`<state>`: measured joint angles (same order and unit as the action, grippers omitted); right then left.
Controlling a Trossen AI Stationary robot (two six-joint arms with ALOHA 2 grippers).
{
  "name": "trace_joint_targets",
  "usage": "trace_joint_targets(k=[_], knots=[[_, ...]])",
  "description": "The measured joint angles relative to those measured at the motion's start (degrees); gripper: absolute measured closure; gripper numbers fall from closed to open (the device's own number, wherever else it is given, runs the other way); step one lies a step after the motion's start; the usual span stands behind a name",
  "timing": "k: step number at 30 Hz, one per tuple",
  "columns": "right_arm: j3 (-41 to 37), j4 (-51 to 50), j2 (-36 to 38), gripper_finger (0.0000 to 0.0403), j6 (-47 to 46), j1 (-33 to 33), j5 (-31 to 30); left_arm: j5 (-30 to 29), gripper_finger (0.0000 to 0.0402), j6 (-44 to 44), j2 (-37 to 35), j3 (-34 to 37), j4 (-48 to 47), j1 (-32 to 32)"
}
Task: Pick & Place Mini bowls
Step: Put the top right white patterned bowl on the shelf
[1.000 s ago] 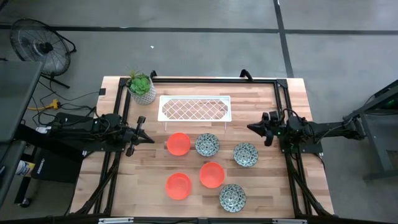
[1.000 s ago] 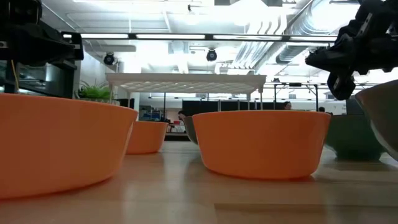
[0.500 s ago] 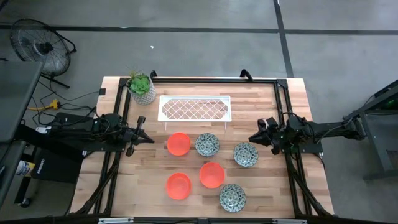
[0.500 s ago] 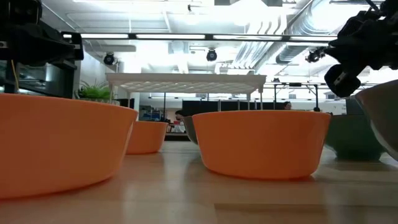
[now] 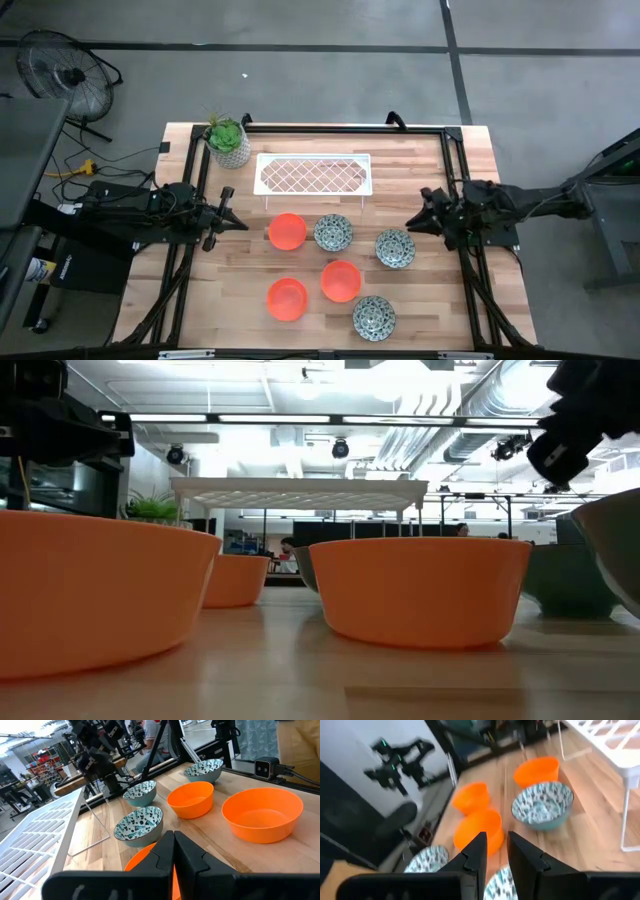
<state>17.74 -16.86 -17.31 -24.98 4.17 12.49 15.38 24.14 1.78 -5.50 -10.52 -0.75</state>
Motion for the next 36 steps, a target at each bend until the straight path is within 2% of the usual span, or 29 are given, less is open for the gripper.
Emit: trace_joint_targets(k=[5, 9, 11, 16, 25, 30, 36], knots=[[9.1, -13.2, -7.3, 0.0338, -0.2, 2.8, -7.1, 0.0, 0.0401, 0.0, 0.0, 0.0, 0.0, 0.0], [16.4, -24.5, -14.3, 0.0337, -7.2, 4.2, -13.1, 0.0, 0.0401, 0.0, 0.0, 0.0, 0.0, 0.0], [19.6, -29.5, -18.0, 0.0337, -10.4, 4.6, -14.3, 0.0, 0.0401, 0.0, 0.0, 0.0, 0.0, 0.0], [25.2, -38.5, -25.8, 0.0337, -12.6, 4.9, -14.7, 0.0, 0.0401, 0.0, 0.0, 0.0, 0.0, 0.0], [31.2, -48.0, -40.5, 0.0329, -12.9, 4.9, -14.9, 0.0, 0.0401, 0.0, 0.0, 0.0, 0.0, 0.0], [33.0, -50.0, -47.6, 0.0297, -17.4, 4.9, -13.4, 0.0, 0.0401, 0.0, 0.0, 0.0, 0.0, 0.0], [33.3, -49.3, -54.7, 0.0235, -22.9, 4.8, -11.1, 0.0, 0.0401, 0.0, 0.0, 0.0, 0.0, 0.0]])
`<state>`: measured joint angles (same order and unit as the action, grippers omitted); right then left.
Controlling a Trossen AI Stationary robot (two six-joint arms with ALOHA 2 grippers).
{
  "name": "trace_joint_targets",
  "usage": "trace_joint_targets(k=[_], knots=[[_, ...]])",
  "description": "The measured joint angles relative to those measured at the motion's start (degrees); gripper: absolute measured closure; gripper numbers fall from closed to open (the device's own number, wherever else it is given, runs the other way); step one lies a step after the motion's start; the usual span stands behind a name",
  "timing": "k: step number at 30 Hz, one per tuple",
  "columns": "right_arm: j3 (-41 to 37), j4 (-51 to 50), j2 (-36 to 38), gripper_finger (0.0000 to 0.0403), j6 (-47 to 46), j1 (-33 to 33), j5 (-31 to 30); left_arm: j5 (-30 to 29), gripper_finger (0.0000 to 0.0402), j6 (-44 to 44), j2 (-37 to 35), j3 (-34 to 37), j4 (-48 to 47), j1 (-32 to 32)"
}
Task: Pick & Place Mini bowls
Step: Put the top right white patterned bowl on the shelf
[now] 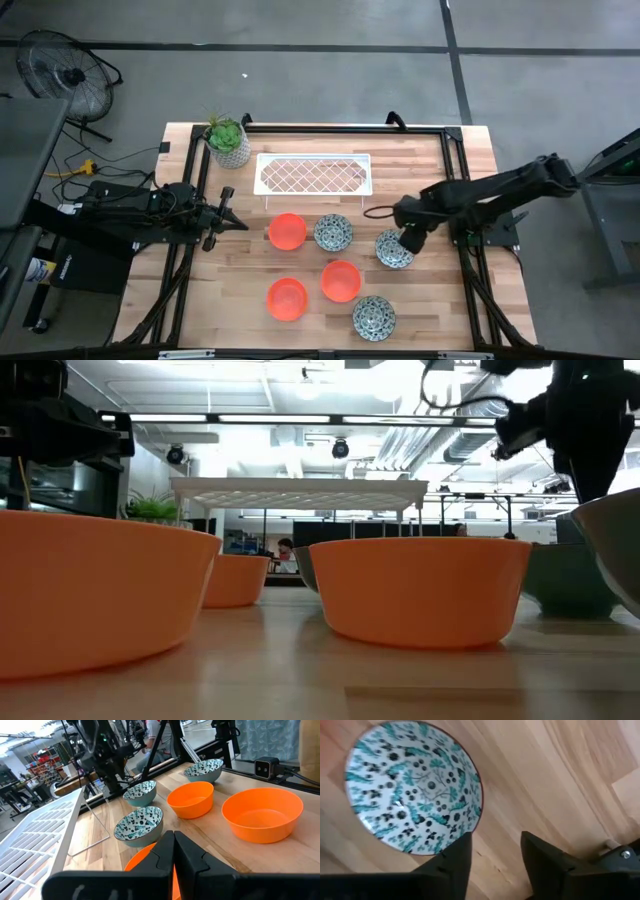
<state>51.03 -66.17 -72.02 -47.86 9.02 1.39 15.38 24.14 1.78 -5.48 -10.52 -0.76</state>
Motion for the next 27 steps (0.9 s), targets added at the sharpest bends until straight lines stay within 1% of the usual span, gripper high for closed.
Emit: trace_joint_targets(k=[4, 8, 14, 19, 27], knots=[[0.0, 1.0, -2.6, 0.0202, -0.8, 0.0, 0.5, 0.0, 0.0401, 0.0, 0.0, 0.0, 0.0, 0.0], [0.0, 1.7, -5.1, 0.0195, -2.2, -0.2, 0.7, 0.0, 0.0401, 0.0, 0.0, 0.0, 0.0, 0.0], [-0.3, 3.8, -8.8, 0.0202, -2.3, -1.5, 1.1, 0.0, 0.0401, 0.0, 0.0, 0.0, 0.0, 0.0], [-0.3, 6.2, -9.7, 0.0215, -2.3, -2.3, 2.2, 0.0, 0.0401, 0.0, 0.0, 0.0, 0.0, 0.0], [-0.3, 6.8, -12.1, 0.0237, -1.7, -2.4, 2.1, 0.0, 0.0401, 0.0, 0.0, 0.0, 0.0, 0.0]])
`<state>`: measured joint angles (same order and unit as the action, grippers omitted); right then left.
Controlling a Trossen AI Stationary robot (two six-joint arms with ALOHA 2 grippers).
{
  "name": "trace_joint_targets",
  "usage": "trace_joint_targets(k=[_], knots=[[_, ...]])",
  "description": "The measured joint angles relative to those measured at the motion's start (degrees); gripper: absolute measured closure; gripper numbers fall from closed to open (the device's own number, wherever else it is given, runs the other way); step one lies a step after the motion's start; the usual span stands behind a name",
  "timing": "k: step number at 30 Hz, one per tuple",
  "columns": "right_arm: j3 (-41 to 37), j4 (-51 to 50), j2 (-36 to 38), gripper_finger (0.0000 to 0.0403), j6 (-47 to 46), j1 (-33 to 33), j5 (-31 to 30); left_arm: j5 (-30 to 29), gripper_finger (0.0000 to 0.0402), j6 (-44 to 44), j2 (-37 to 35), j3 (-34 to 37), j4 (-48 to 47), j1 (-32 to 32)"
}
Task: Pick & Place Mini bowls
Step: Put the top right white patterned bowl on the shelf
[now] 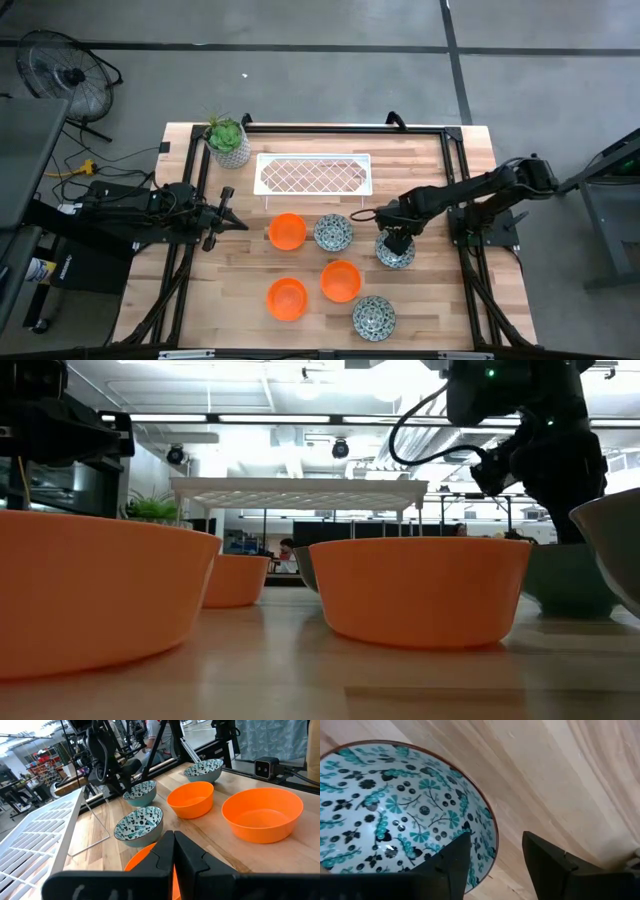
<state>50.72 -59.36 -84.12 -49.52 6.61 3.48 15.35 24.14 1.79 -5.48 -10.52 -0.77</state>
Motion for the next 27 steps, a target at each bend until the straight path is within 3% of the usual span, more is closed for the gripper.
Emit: trace_joint_targets(k=[6, 17, 27], knots=[[0.0, 0.4, -0.4, 0.0253, 1.0, -1.1, -0.1, 0.0, 0.0401, 0.0, 0.0, 0.0, 0.0, 0.0], [-4.7, 8.5, -0.4, 0.0309, 1.7, -1.4, 3.1, 0.0, 0.0401, 0.0, 0.0, 0.0, 0.0, 0.0], [-5.0, 8.8, 0.6, 0.0367, 2.0, -1.5, 3.8, 0.0, 0.0401, 0.0, 0.0, 0.0, 0.0, 0.0]])
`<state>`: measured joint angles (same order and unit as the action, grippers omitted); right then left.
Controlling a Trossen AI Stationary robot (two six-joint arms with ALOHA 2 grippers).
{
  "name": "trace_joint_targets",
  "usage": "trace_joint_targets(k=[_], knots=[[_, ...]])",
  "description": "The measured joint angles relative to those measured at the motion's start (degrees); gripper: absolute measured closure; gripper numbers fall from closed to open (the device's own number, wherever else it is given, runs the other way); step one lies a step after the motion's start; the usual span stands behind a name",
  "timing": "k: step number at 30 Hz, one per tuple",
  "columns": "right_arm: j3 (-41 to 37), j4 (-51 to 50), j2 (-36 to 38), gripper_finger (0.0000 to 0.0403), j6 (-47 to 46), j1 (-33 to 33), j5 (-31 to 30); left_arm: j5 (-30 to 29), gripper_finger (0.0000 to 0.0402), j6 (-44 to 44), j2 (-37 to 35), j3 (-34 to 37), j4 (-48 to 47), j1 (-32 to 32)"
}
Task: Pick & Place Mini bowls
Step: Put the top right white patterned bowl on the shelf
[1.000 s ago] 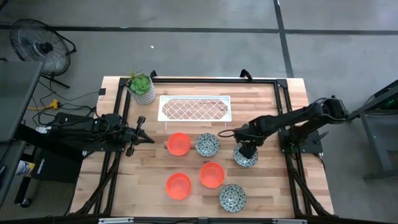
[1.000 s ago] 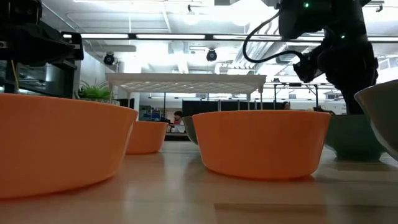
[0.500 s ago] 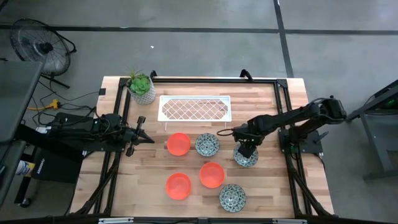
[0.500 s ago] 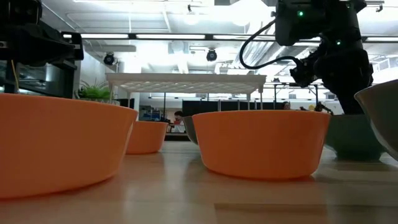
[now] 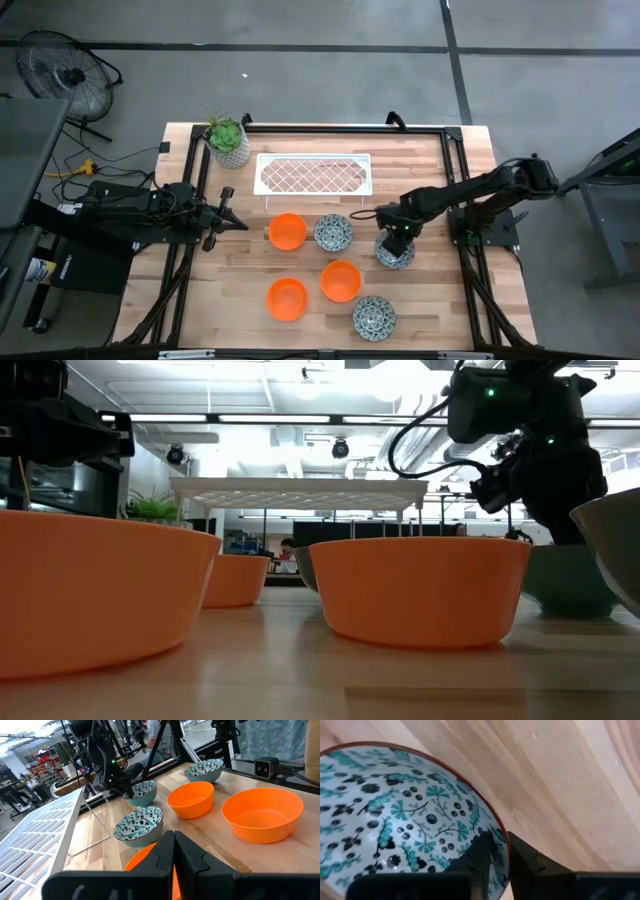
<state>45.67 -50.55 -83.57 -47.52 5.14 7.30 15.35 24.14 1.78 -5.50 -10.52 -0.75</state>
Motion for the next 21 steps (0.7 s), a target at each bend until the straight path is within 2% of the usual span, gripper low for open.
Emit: trace_joint_targets(k=[9, 21], knots=[[0.0, -0.3, 2.7, 0.0395, 0.0, -0.1, 1.2, 0.0, 0.0401, 0.0, 0.0, 0.0, 0.0, 0.0], [1.5, -1.8, 5.8, 0.0400, 0.0, -0.4, 3.8, 0.0, 0.0401, 0.0, 0.0, 0.0, 0.0, 0.0]])
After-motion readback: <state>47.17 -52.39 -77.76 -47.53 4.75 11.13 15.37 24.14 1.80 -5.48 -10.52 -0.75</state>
